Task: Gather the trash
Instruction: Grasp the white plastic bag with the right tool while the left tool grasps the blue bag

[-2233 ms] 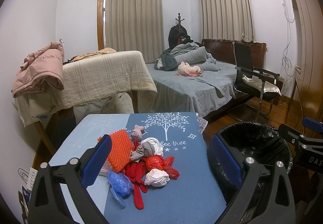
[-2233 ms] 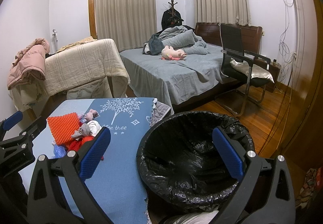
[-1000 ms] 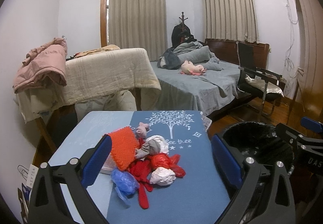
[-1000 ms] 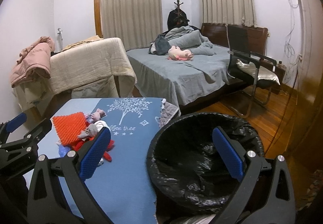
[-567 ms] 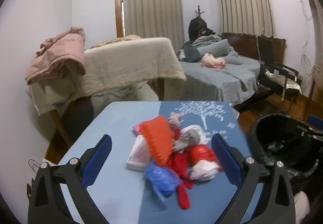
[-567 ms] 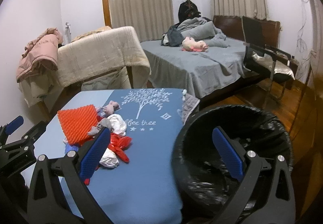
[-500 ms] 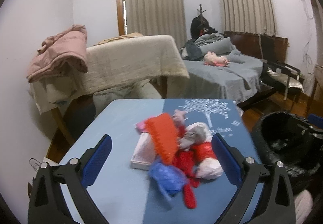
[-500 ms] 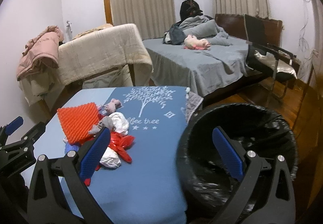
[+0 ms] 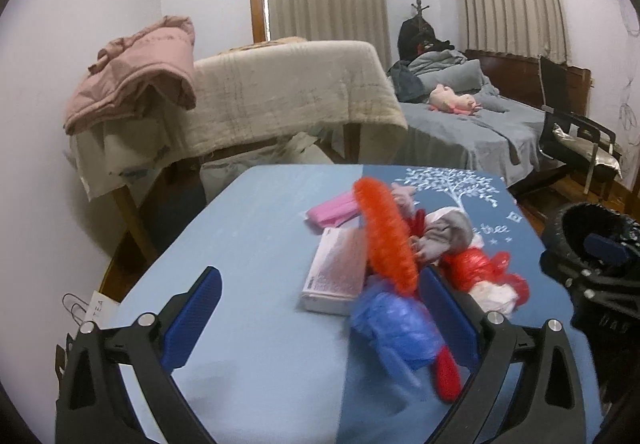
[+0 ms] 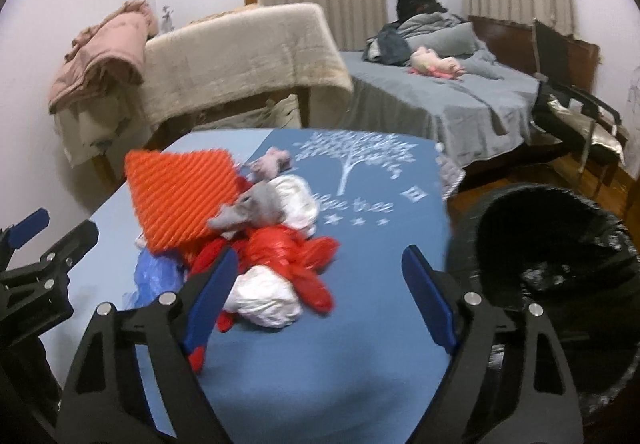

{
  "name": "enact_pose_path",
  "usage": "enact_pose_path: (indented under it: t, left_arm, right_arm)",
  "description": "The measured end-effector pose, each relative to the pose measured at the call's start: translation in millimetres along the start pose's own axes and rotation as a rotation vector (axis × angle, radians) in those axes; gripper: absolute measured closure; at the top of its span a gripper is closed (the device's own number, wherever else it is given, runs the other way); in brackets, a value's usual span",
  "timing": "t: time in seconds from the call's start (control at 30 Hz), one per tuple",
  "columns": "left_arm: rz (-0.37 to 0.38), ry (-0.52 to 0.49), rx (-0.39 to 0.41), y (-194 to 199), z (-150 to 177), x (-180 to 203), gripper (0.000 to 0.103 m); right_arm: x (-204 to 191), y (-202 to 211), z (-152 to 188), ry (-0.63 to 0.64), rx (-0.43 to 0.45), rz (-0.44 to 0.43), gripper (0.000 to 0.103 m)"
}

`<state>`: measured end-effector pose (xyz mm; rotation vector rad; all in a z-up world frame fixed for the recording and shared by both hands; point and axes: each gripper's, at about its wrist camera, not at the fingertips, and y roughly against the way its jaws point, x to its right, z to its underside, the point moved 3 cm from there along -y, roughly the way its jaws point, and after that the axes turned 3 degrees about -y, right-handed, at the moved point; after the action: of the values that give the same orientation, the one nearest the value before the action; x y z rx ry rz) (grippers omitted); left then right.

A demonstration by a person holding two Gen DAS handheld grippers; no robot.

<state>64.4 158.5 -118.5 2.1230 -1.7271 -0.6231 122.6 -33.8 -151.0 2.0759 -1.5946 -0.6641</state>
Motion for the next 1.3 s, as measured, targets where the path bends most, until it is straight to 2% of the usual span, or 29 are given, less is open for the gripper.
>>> enact_pose_path:
  t: [0.27,0.47,0.53,0.6,0.77,0.93,1.13,1.3]
  left_arm:
    - [-0.002,0.031,-0.038,-13,13,-12,0.006]
    - [0.000,0.041,-0.050,-17,13,-14,0.006]
    - [0.002,0.043,-0.051,-17,13,-14,0.006]
    - [0.001,0.042,-0.052,-18,13,-14,0.006]
    - [0.002,0.042,-0.063,-18,14,-11,0.006]
    - [0.041,0.040,-0.079,-19,17,0,0.007]
    - [0.088,0.008,-0.086,-21,21,24,0.016]
    - [0.123,0.008,-0.122,-36,27,40,0.029]
  right_arm:
    - [-22,-30,21,0.048,-0.087,-0.029,0.037]
    - [-30,-44,32,0.069,-0.144,-0.040,0.039]
    - [-29,-48,34,0.069,-0.164,-0.053,0.045]
    - [-30,-52,35,0.067,-0.183,-0.081,0.058]
    - [-30,-48,35,0.073,-0.184,-0.114,0.070]
    - [-24,-30,28,0.076,-0.148,-0.130,0.071]
    - [-1,-11,22,0.058,-0.111,-0.093,0.071]
    - [20,-7,22,0.034,-0.106,-0.058,0.071]
